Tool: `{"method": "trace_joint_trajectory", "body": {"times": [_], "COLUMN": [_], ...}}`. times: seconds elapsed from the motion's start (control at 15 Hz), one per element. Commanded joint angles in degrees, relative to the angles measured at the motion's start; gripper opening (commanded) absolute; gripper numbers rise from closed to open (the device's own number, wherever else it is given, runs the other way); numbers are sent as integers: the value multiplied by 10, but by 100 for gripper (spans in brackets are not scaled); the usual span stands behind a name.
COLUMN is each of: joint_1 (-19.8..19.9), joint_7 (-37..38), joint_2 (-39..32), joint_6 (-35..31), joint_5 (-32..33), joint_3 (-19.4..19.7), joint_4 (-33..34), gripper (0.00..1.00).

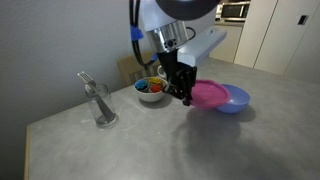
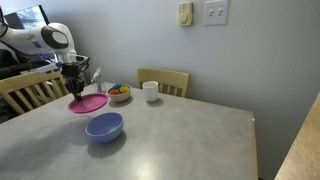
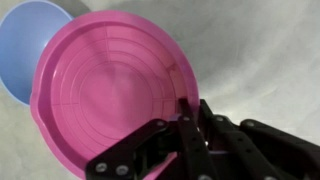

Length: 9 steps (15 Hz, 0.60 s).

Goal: Put the pink lid on the bowl

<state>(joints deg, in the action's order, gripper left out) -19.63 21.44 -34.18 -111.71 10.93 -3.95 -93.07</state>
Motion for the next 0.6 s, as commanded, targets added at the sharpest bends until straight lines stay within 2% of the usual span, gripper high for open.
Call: {"method": "trace_joint_trajectory", "body": {"times": [0.0,0.2,0.53], "joint_1": [31,50,70], "joint_7": [-35,-44,-50], "joint_2": [77,115,168], "joint_6": [-88,-119,-112], "joint_5": [-4,-14,-8], "joint_3": [-3,-3,1], "joint_4": [-129,-197,-268], "gripper": [3,3,3]}}
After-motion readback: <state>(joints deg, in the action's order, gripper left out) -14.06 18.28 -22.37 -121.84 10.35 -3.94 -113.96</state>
